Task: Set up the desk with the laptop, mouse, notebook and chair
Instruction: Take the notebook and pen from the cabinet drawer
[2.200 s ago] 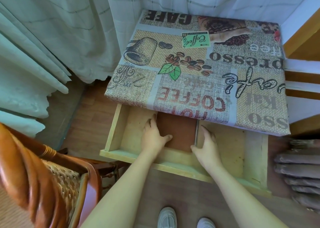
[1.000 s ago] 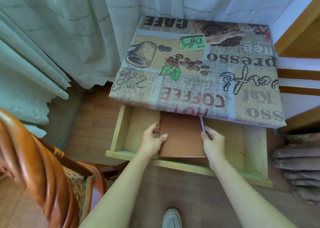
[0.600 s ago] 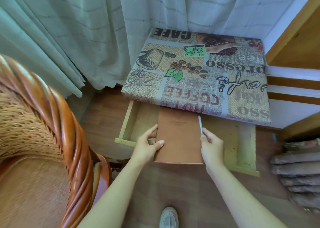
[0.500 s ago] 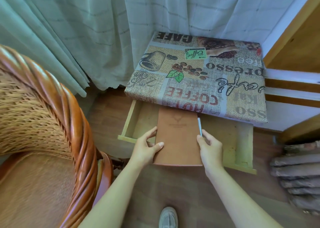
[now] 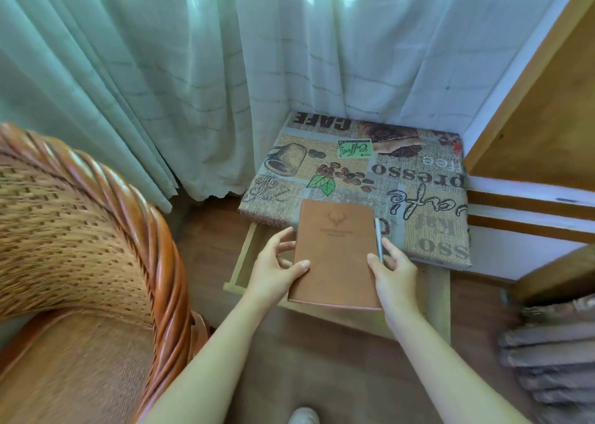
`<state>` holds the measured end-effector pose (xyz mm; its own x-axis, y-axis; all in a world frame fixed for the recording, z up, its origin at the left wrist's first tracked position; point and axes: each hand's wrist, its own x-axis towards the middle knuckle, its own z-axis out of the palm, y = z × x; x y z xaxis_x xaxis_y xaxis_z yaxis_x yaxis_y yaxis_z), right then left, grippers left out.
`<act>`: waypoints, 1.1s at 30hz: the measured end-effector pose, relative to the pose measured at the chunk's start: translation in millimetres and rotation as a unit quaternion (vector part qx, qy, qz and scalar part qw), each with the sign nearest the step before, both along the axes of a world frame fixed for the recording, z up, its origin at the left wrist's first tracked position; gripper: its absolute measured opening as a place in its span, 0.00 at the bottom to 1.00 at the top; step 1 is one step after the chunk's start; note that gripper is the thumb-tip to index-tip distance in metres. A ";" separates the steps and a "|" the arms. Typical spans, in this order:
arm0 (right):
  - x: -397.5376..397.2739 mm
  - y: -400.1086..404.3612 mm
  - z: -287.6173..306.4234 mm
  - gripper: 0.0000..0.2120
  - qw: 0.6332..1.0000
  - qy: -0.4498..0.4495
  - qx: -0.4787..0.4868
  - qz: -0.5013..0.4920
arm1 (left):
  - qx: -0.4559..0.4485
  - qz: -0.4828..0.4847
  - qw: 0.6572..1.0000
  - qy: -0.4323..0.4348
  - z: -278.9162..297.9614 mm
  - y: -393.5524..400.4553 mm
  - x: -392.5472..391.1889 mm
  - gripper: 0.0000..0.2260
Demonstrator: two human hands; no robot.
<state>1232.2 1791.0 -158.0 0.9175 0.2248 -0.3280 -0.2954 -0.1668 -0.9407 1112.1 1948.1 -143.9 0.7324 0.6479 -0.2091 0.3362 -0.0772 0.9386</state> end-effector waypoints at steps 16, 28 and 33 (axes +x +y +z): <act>153.8 73.8 -32.4 0.24 0.993 -0.028 -0.115 -0.014 | 0.017 -0.111 0.993 0.024 -47.5 97.9 180.8 0.33; 169.7 70.3 -37.1 0.25 0.930 -0.168 -0.317 0.083 | 0.072 -0.074 0.995 0.017 -59.9 103.2 183.8 0.34; 155.1 62.1 -37.6 0.27 0.887 -0.241 -0.366 0.145 | 0.200 -0.123 0.970 0.071 -60.7 90.3 176.0 0.30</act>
